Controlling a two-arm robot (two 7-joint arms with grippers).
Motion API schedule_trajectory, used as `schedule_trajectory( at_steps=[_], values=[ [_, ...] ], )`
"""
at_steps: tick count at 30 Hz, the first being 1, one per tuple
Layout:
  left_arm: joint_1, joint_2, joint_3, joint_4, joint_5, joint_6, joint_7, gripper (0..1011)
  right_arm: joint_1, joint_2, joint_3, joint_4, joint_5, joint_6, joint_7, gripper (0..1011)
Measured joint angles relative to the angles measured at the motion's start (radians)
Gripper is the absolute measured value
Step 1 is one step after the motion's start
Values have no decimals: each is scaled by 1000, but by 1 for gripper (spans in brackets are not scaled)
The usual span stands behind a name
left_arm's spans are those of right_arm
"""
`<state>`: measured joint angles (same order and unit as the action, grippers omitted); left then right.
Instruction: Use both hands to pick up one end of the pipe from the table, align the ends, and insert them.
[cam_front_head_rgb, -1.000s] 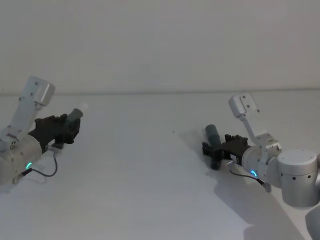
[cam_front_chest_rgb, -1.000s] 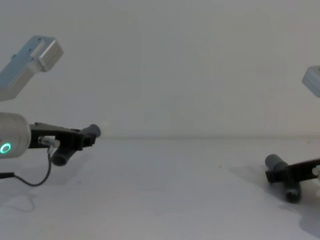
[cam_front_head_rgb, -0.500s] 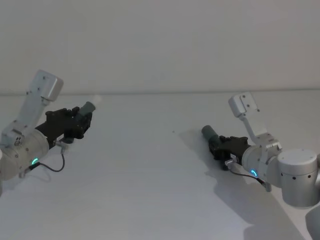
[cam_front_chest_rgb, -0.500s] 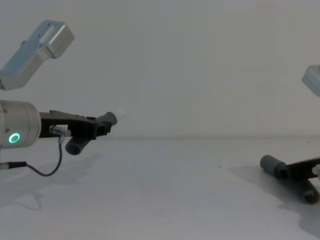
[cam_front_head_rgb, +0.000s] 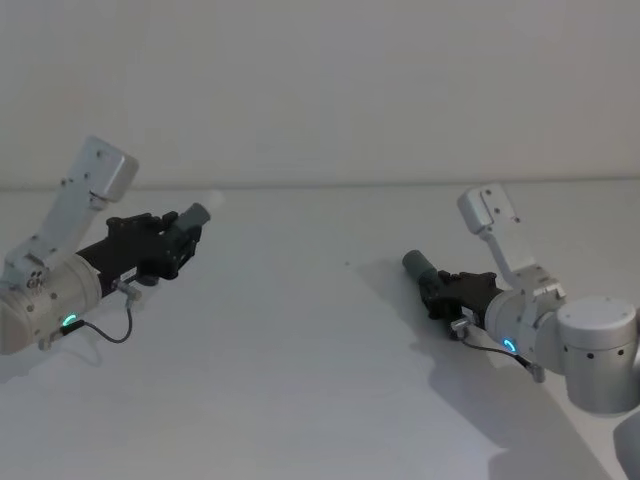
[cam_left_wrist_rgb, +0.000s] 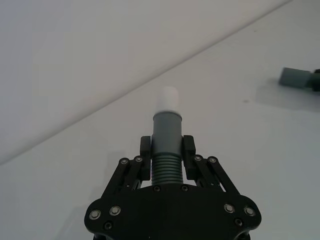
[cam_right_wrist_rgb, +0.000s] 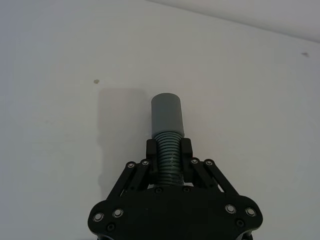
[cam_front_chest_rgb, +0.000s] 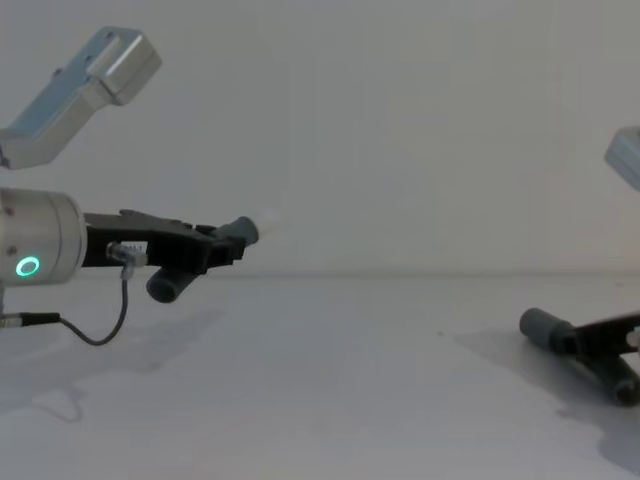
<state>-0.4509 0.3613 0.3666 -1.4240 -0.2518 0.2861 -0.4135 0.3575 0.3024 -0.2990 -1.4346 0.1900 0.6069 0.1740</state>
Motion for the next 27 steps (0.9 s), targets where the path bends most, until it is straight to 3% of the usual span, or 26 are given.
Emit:
schedule_trajectory(
  at_steps=[13,27],
  values=[
    [-40,30,34,21,-33,-63,-136,336,27,65,-30,-16,-20,-59,101,244],
    [-117,56,94,61,-56,-176,-321,336,92,177,-78,-70,-48,-151,265,244]
  ],
)
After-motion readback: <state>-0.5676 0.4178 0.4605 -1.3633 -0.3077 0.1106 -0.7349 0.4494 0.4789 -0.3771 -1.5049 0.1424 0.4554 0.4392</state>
